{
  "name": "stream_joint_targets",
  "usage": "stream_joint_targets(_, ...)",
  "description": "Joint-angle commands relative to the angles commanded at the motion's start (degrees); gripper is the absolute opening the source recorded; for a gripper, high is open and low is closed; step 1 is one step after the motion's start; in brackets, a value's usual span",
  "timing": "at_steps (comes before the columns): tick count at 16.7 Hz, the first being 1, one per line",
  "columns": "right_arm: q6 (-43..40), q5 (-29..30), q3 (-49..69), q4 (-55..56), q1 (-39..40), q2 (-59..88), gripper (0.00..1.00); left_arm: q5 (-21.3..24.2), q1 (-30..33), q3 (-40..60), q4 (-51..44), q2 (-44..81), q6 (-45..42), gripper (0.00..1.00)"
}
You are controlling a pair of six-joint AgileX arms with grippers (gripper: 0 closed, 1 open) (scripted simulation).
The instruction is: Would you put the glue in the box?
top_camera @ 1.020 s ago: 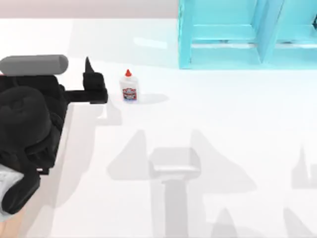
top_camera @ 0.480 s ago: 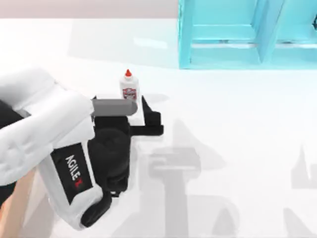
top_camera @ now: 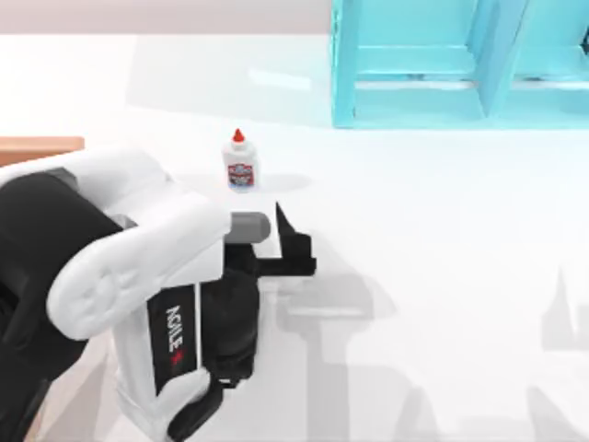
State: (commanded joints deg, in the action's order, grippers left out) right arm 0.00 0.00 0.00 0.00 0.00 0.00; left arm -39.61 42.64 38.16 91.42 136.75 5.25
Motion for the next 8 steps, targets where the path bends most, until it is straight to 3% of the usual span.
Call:
stream_joint_targets(4,0.00,0.00,0.00,0.00,0.00,0.00,1.00,0.49,-0.59,0.65,-0.59,0.13,-0.07,1.00)
stream_joint_targets(8,0.00,0.00,0.00,0.00,0.00,0.00,1.00,3.43,-3.43,7.30,-4.65,2.39,-0.50,1.00)
